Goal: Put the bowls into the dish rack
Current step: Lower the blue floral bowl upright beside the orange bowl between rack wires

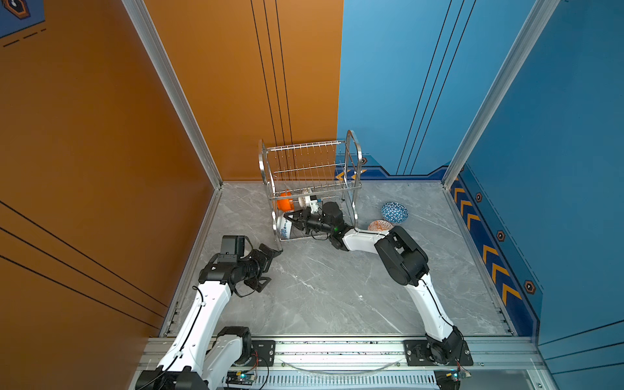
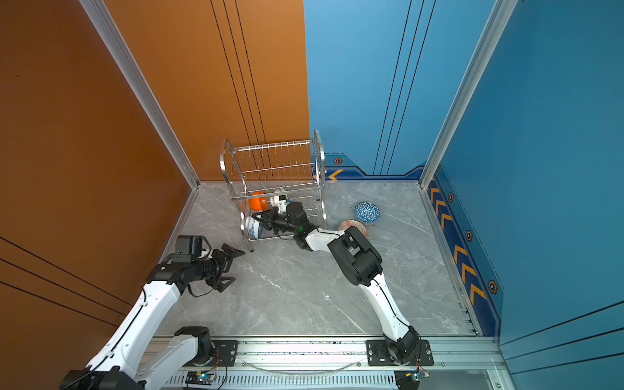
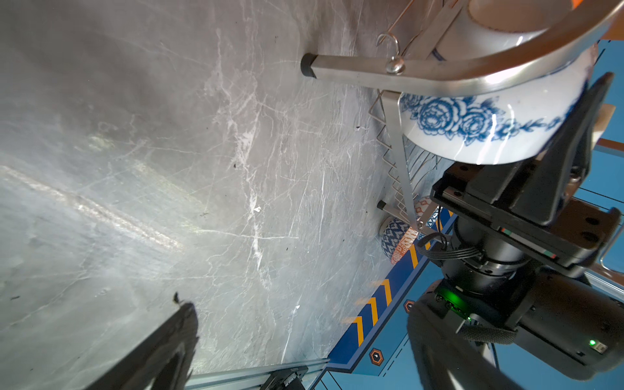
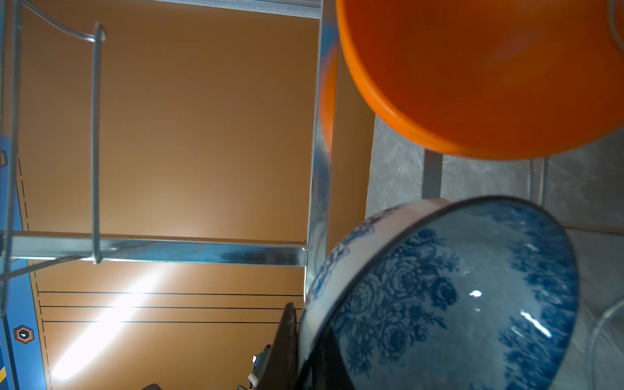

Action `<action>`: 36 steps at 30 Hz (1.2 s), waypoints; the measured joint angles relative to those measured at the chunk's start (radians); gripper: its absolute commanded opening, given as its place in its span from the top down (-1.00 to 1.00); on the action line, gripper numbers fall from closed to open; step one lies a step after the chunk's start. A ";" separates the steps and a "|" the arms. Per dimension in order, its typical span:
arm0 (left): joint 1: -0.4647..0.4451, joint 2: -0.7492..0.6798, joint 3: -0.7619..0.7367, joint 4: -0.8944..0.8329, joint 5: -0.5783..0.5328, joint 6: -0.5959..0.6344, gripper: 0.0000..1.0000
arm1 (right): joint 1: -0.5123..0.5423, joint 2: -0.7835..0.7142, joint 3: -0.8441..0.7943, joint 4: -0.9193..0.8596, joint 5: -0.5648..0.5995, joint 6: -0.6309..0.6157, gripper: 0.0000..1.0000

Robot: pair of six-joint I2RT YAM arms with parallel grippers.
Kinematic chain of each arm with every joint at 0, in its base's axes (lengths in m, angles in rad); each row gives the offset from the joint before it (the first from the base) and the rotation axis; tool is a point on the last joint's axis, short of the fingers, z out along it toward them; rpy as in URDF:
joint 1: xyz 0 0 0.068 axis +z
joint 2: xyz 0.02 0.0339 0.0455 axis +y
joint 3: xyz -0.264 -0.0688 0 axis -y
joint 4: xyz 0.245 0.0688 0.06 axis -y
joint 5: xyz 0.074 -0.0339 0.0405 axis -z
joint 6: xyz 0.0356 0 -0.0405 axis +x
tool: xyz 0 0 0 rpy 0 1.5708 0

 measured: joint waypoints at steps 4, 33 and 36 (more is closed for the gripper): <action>0.003 0.000 0.000 0.000 0.000 0.004 -0.96 | -0.006 0.004 0.009 -0.007 -0.021 -0.009 1.00; 0.004 0.017 0.007 -0.003 -0.001 0.011 -0.95 | -0.045 -0.007 0.025 -0.134 -0.119 -0.237 0.99; 0.004 0.021 0.007 -0.003 -0.001 0.011 -0.96 | -0.045 -0.007 0.026 -0.138 -0.120 -0.241 0.96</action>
